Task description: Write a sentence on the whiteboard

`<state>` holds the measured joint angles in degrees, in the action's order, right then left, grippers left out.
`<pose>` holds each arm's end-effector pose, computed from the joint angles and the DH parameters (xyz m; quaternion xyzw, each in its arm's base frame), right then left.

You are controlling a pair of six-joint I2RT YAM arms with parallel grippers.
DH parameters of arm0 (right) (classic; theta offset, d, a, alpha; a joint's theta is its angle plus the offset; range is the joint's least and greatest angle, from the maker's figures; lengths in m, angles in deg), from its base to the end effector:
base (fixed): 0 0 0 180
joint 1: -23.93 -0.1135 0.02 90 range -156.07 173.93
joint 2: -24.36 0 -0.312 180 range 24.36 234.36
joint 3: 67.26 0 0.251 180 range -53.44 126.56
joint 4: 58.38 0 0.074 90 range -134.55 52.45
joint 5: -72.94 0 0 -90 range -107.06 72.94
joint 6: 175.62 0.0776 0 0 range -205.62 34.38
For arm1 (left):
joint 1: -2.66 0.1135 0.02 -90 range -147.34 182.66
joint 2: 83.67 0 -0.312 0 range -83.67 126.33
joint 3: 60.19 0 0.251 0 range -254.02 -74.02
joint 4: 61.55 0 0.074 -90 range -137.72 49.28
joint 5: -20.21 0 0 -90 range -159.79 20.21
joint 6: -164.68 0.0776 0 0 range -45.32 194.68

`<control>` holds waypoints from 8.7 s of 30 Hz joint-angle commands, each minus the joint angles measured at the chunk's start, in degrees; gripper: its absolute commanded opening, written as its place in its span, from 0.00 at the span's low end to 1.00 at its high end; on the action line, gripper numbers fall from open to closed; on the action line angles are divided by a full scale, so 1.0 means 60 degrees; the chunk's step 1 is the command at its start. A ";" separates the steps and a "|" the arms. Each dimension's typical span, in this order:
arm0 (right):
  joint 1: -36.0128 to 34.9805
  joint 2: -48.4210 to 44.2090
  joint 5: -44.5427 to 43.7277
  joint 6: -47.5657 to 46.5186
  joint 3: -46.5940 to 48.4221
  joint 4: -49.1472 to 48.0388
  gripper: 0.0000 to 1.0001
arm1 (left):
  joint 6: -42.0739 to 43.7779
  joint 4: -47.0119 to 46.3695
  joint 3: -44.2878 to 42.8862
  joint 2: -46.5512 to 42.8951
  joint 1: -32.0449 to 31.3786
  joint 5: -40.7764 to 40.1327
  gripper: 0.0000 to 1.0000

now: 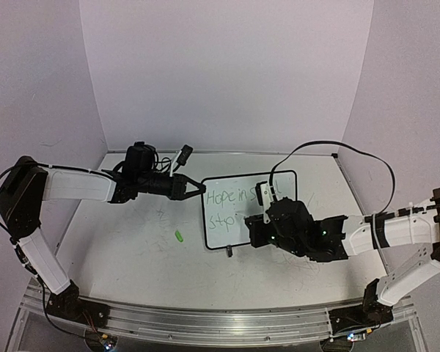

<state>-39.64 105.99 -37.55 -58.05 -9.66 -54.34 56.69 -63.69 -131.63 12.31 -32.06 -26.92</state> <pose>0.1727 0.2863 0.2509 -0.1737 0.8308 0.2548 0.4633 0.3002 -0.2723 0.2697 0.3137 0.7357 -0.5020 0.3292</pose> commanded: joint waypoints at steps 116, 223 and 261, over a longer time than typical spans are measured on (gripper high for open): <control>-0.0223 0.0696 0.0001 -0.0359 0.0394 -0.0398 0.00 | 0.0042 0.0141 -0.0336 0.0207 -0.0044 -0.0100 0.16; -0.0253 0.0543 -0.0636 0.0656 0.0104 0.0086 0.00 | 0.0340 0.0322 -0.0335 -0.0089 -0.0117 -0.0227 0.00; -0.0233 -0.1847 -0.0694 0.0693 -0.0227 0.2017 0.00 | 0.0547 0.0516 -0.0272 -0.0254 -0.0104 -0.0697 0.12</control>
<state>-40.25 106.32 -42.78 -54.71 -10.25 -47.60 58.53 -62.89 -132.06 13.50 -32.68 -27.58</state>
